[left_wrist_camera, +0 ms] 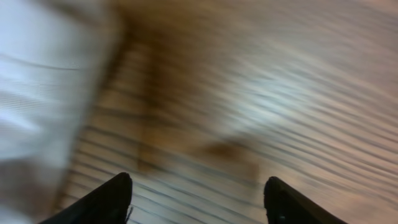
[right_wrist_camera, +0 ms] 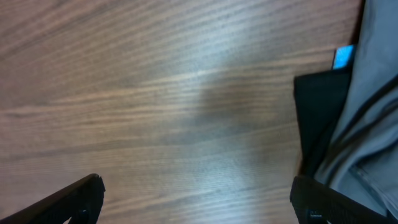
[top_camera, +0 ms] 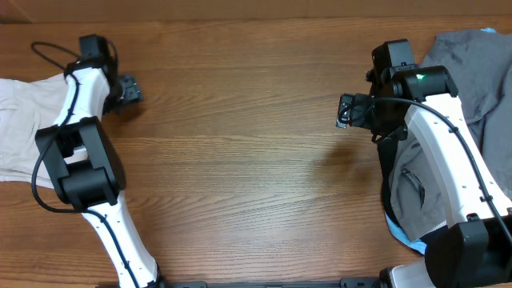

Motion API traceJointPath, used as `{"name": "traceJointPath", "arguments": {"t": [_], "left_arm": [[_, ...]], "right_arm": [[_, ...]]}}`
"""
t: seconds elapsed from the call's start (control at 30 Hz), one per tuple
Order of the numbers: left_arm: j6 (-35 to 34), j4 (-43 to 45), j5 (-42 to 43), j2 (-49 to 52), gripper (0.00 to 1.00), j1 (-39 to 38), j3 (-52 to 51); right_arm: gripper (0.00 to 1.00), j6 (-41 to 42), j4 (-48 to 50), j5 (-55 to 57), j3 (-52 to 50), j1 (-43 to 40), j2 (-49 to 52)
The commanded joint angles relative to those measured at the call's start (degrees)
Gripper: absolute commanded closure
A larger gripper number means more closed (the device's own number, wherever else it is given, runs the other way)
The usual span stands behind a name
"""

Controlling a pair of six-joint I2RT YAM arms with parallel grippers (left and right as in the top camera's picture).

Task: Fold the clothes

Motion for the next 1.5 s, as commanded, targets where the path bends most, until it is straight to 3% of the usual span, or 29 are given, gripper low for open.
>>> {"name": "traceJointPath", "arguments": {"t": [0.0, 0.07, 0.17, 0.43, 0.57, 0.83, 0.97, 1.1, 1.3, 1.47], "left_arm": [[2.78, -1.36, 8.13, -9.38, 0.19, -4.66, 0.04], [3.19, -4.13, 11.82, -12.11, 0.08, -7.82, 0.04], [3.89, -11.17, 14.43, -13.99, 0.01, -14.27, 0.04], [3.37, -34.12, 14.51, -14.27, 0.0, -21.64, 0.04], [3.3, -38.93, 13.29, -19.08, 0.0, -23.32, 0.02], [-2.86, -30.77, -1.14, -40.74, 0.0, -33.88, -3.37], [-6.36, -24.04, -9.03, -51.43, 0.0, -40.59, -11.02], [-6.6, -17.7, -10.47, -62.07, 0.0, -44.04, -21.57], [-5.42, -17.2, -11.98, -73.64, 0.0, -37.53, -31.76], [-2.58, -17.35, -6.82, -77.53, 0.0, -23.85, -32.74]], "right_arm": [[0.0, 2.8, 2.19, -0.37, 0.98, 0.13, -0.63], [0.0, 4.0, 4.59, -1.14, 0.98, 0.13, -0.39], [0.0, 3.98, 9.97, -4.39, 0.96, 0.13, 0.35], [0.0, 3.82, 8.85, -4.15, 1.01, -0.26, 0.94], [0.0, 5.38, 6.27, -3.41, 1.01, -1.88, -4.94], [0.0, 6.82, 5.49, 2.08, -1.4, -1.53, -25.53], [0.0, 6.8, 6.56, 5.03, -6.82, -0.42, -34.25], [0.0, 6.8, 9.75, 5.7, -16.06, 0.22, -43.32], [0.0, 7.04, 10.82, 5.09, -29.16, 0.22, -52.02], [0.0, 7.1, 10.91, 4.07, -32.04, 0.22, -52.3]]}}
